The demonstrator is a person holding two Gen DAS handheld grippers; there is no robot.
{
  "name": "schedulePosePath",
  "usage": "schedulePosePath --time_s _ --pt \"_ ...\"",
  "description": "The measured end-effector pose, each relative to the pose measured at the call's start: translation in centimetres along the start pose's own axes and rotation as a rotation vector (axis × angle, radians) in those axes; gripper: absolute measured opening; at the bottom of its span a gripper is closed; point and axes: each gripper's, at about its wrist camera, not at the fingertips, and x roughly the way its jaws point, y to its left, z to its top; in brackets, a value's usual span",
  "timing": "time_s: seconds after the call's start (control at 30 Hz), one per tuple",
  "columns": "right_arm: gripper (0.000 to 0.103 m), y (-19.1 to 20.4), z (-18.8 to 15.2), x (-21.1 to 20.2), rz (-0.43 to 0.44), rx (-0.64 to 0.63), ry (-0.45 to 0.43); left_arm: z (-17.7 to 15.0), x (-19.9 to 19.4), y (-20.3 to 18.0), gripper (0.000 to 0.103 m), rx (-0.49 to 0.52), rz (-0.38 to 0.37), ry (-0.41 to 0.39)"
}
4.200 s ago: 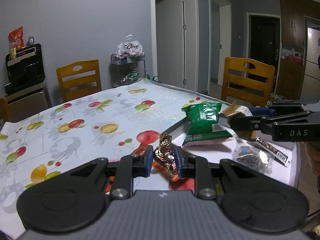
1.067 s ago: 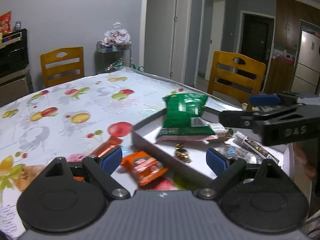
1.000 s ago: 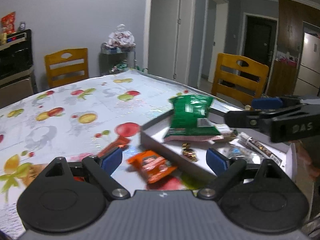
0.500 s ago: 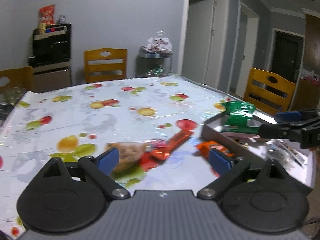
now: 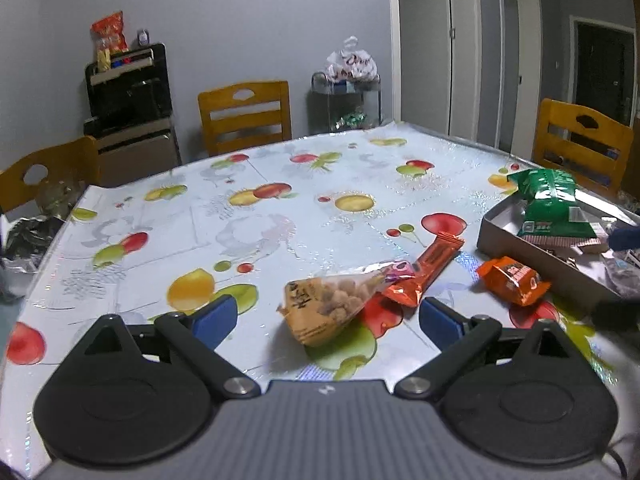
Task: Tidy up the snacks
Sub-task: 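Move the left tool to the peanut paper bag while the right tool approaches the orange biscuit packet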
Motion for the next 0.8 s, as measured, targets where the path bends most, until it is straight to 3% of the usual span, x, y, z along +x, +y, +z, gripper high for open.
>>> schedulePosePath --time_s 0.3,0.47,0.57,0.7,0.8 --pt "0.103 -0.2 -0.8 1.3 0.002 0.050 0.042 0.2 5.5 -0.6 0.098 -0.011 0.054 0.048" --pt "0.102 0.2 -1.0 2.2 -0.029 0.052 0.002 -0.4 6.0 0.4 0.098 -0.069 0.079 0.001" --pt "0.096 0.7 -0.9 3.2 -0.061 0.032 -0.014 -0.7 5.8 0.8 0.098 -0.092 0.088 -0.035" --pt "0.077 0.5 -0.3 4.8 -0.091 0.056 -0.014 -0.6 5.6 1.0 0.098 -0.096 0.067 -0.062" --pt "0.074 0.2 0.1 5.9 -0.111 0.086 -0.010 -0.6 5.7 0.7 0.098 -0.077 0.047 -0.061"
